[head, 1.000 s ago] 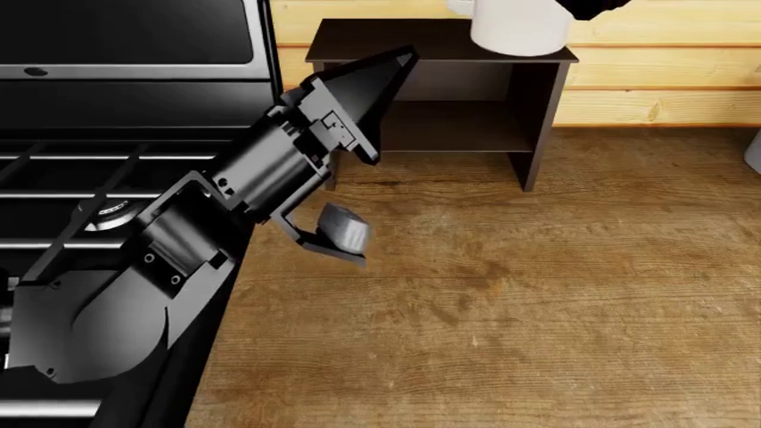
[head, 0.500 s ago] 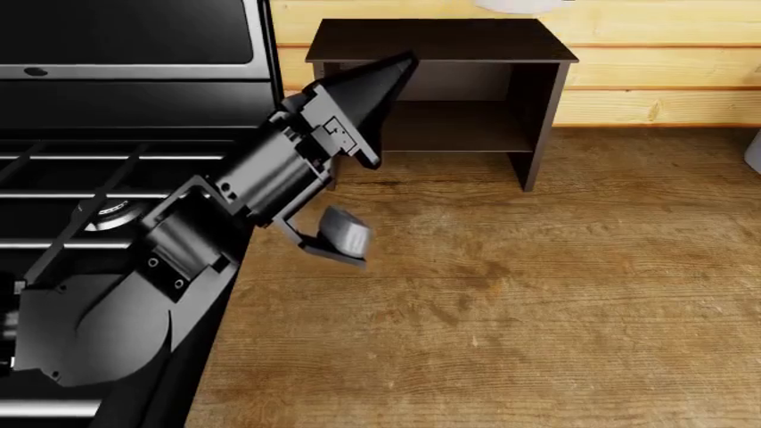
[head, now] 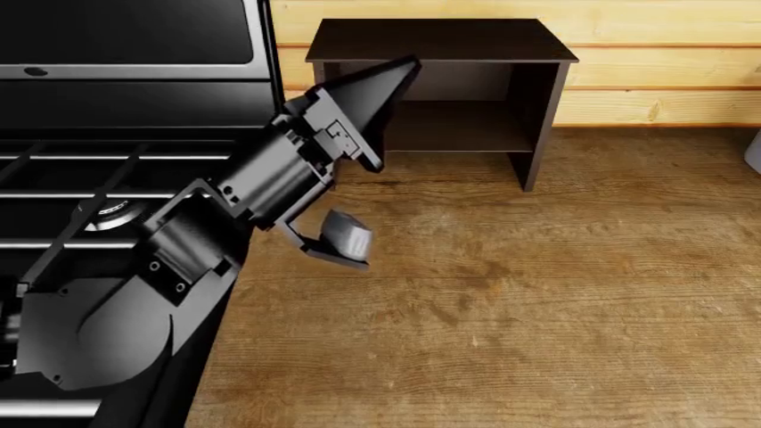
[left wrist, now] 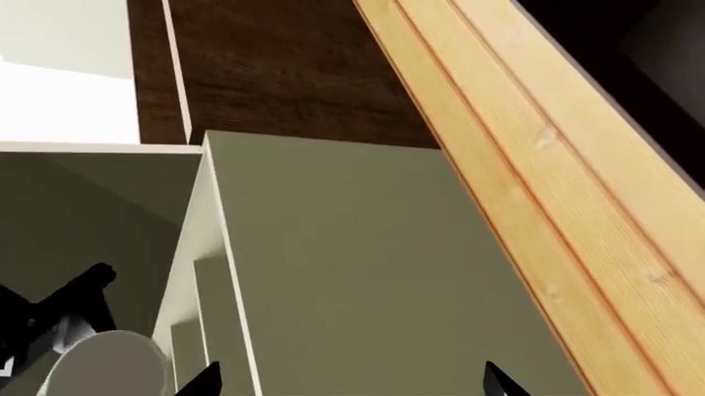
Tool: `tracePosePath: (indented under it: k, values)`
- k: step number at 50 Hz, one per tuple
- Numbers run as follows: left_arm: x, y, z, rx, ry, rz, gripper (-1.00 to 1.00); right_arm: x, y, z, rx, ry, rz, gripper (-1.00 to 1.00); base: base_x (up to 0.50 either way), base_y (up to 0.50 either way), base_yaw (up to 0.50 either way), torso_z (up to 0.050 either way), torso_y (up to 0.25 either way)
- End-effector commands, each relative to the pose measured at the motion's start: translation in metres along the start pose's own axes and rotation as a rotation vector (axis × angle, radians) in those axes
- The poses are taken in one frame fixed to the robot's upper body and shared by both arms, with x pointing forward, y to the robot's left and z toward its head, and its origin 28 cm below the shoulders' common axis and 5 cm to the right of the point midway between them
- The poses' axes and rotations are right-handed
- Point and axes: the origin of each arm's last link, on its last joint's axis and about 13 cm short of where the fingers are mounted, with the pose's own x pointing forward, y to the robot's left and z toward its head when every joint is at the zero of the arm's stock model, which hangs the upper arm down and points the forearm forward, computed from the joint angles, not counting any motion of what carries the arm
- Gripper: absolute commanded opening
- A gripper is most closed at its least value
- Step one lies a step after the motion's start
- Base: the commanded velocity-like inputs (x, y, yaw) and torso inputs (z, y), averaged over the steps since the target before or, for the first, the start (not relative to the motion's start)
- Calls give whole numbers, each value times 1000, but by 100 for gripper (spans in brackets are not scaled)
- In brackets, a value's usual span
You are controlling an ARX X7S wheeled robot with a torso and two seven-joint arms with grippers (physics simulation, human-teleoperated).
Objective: A wet mug is on the counter and needs to be dried. Pick it up and place it upside down in the open cabinet.
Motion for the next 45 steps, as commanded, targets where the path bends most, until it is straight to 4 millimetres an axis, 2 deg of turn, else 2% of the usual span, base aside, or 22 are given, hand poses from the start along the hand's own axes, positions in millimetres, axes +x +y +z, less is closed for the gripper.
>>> tracePosePath:
  k: [1, 10, 16, 35, 45]
  values:
    - [0, -1, 2, -3, -4, 2, 100, 13, -13, 19, -7, -34, -75, -100, 0, 0, 0, 0, 0]
    - [2, -2, 3, -6, -3, 3, 100, 22, -21, 32, -12, -55, -102, -100, 0, 0, 0, 0, 0]
    - [2, -3, 5, -9, -5, 2, 100, 36, -27, 35, -4, -60, -130, -100, 0, 0, 0, 2, 0]
    - [2, -7, 9, -20, -6, -1, 100, 73, -35, 30, 40, -79, -248, -100, 0, 0, 0, 0, 1]
    - [3, -7, 8, -24, -1, -3, 100, 77, -32, 33, 23, -111, -287, -100, 3, 0, 1, 0, 0]
